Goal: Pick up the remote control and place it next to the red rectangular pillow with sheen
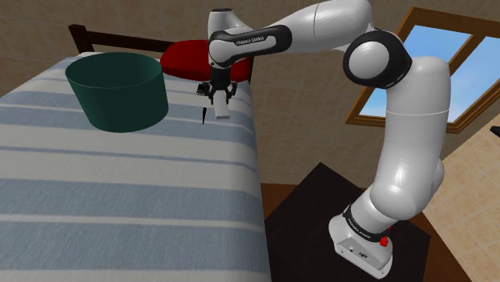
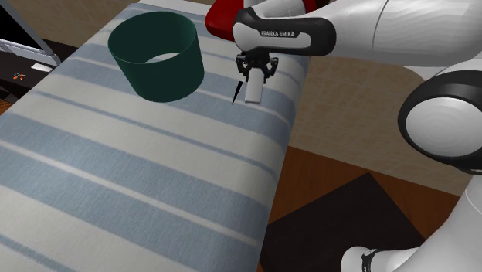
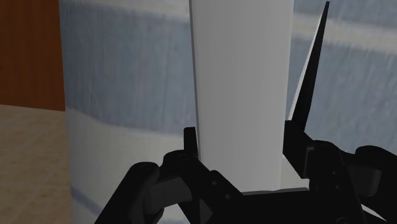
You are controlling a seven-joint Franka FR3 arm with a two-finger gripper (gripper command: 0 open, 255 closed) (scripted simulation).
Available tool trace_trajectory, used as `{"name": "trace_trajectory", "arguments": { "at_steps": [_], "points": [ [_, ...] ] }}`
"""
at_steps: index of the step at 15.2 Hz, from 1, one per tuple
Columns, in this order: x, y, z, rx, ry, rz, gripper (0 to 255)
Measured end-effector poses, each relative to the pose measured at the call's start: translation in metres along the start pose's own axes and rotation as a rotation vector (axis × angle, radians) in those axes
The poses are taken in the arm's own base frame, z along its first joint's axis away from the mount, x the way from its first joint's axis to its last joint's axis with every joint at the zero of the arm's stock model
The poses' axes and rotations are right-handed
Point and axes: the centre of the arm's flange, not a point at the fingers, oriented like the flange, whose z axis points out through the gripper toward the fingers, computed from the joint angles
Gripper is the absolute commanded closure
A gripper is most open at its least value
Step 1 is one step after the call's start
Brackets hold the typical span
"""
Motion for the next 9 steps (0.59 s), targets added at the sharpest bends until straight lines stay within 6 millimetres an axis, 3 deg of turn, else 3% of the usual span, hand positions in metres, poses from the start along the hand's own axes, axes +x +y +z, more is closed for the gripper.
{"name": "trace_trajectory", "arguments": {
  "at_steps": [6,9],
  "points": [
    [0.0,0.0,0.032,0.0,0.0,0.0,255],
    [0.0,0.0,0.038,0.0,0.0,0.0,255]
  ]
}}
